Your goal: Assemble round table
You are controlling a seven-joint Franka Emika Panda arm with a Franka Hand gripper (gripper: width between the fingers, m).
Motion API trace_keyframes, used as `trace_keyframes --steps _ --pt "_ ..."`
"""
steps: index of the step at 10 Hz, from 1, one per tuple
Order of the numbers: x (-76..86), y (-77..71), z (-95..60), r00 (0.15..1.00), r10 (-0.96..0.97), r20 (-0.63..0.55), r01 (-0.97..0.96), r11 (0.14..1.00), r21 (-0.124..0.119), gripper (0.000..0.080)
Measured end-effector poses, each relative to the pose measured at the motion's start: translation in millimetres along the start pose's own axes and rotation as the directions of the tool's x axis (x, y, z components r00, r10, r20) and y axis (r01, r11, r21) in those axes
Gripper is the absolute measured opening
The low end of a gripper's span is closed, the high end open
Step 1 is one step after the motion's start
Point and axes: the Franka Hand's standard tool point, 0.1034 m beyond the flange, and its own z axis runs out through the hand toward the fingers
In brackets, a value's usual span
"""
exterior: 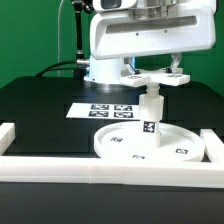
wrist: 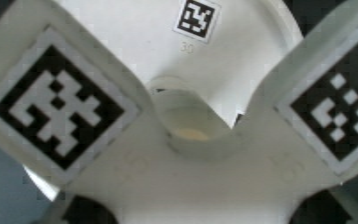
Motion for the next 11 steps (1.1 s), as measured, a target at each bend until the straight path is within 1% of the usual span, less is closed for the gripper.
trace_keyframes --steps 4,8,11 --pt "-0.5 3.1 7.8 1.000 0.003 0.009 -0.003 1.000 -0.004 0.0452" --pt "-5.1 9.2 20.1 1.000 -0.001 0.025 0.001 1.000 -0.010 0.0452" --pt "-1.5 8.0 20.4 1.000 -0.012 0.022 0.012 1.000 -0.010 0.0452"
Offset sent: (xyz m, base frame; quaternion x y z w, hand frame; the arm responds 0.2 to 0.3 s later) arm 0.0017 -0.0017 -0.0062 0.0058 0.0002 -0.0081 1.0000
